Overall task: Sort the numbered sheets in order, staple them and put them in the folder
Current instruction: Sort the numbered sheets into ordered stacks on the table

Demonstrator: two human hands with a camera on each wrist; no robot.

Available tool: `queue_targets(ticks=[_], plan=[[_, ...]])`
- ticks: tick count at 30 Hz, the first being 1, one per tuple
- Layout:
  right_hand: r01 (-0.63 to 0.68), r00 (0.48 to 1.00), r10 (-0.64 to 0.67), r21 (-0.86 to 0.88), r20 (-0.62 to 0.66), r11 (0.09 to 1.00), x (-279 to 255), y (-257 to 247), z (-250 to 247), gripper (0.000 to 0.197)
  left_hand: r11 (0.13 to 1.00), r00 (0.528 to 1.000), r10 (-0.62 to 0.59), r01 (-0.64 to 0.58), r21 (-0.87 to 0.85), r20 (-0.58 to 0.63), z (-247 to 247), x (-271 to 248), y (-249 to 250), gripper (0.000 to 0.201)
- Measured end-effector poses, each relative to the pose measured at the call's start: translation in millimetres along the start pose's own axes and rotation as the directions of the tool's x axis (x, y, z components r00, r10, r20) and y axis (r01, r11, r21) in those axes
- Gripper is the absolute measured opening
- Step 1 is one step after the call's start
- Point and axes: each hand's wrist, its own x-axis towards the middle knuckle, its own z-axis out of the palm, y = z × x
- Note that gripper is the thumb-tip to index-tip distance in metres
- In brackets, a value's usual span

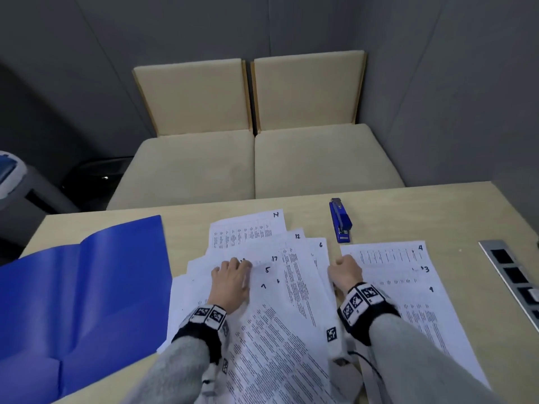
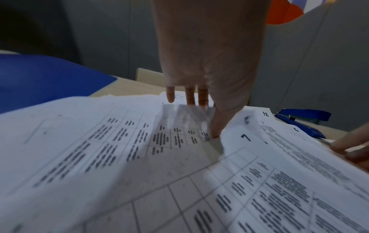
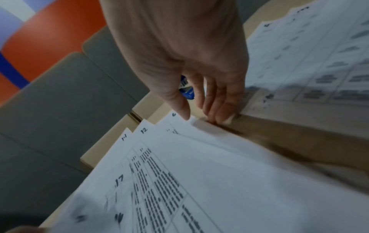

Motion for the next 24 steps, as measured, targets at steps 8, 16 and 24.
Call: queue_targets(ticks=[8, 16, 24], plan=[[0.180, 0.978, -0.156, 0.174, -0.142, 0.968, -12, -13, 10, 0.011, 0.995, 0.991, 0.069, -0.076, -0.059, -0.114, 7, -10, -10, 0.017], [0.433, 0.900, -0.361, 0.390, -0.245, 0.813, -58, -2, 7, 0.013, 0.987, 0.997, -0.068, 0.063, -0.148, -0.023, -14, -22, -35, 0.016], [0.648, 0.756, -0.317, 0.588, -0.572, 0.485, -83, -43, -63, 0.023, 0.889, 0.998, -0.055, 0.041, -0.457, -0.017, -33, -27, -39, 0.019]])
